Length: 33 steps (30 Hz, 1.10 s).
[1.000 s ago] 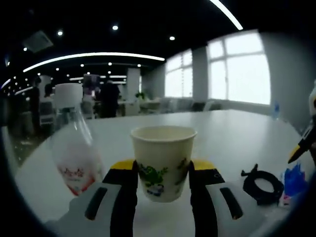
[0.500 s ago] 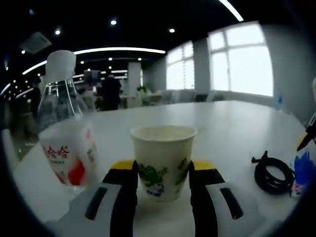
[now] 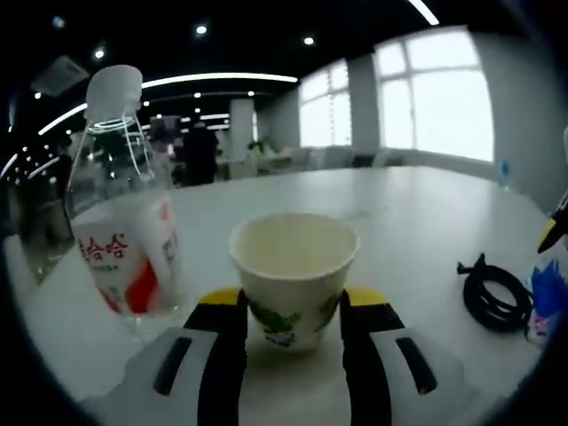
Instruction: Arrange the tabletop items into an orderly group along one side of the table until the central work area is clear of visible clutter.
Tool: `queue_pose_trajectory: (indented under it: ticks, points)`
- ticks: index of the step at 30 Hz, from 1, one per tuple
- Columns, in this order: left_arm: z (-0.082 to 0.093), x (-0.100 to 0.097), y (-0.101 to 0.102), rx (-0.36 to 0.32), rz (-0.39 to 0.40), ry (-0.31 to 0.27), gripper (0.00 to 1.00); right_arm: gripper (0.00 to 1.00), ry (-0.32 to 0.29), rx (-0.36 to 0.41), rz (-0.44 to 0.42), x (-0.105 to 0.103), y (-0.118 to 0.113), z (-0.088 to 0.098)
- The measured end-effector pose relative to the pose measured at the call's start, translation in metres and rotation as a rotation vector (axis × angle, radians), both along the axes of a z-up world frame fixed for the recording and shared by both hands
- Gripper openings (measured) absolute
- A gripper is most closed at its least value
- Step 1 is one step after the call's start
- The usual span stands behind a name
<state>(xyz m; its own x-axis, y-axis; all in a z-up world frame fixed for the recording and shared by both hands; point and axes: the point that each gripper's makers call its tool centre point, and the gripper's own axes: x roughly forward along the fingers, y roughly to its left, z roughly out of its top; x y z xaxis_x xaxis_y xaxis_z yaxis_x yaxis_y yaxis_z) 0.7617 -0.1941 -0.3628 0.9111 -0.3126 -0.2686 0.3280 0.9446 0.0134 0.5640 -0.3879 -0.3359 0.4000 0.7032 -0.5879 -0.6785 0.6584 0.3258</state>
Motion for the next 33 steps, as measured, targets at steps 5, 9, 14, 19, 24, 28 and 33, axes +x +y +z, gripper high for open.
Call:
queue_pose_trajectory:
  ticks: [5,9,14,19,24,28,33]
  points:
    - [-0.001,0.001,0.001,0.008,0.003,0.007,0.38,0.94,0.008,-0.022,0.012,-0.003,0.000,-0.005]
    - [-0.004,0.000,0.003,0.002,0.016,0.028,0.38,0.94,0.015,-0.010,0.019,-0.005,0.003,-0.003]
    - [-0.003,-0.004,0.003,-0.037,0.009,0.053,0.40,0.94,0.023,0.005,0.017,-0.006,0.004,-0.002]
    - [-0.001,-0.011,-0.002,-0.036,-0.006,0.077,0.47,0.96,0.023,0.006,0.017,-0.006,0.006,-0.001]
    - [0.002,-0.018,-0.006,-0.023,-0.030,0.103,0.51,0.98,0.018,0.040,-0.006,-0.003,0.007,0.007]
    - [0.006,-0.023,-0.008,-0.027,-0.043,0.121,0.57,0.99,0.011,0.073,-0.017,-0.001,0.009,0.016]
    - [0.008,-0.034,-0.001,-0.006,-0.034,0.157,0.62,0.99,-0.012,0.113,-0.031,0.003,0.012,0.031]
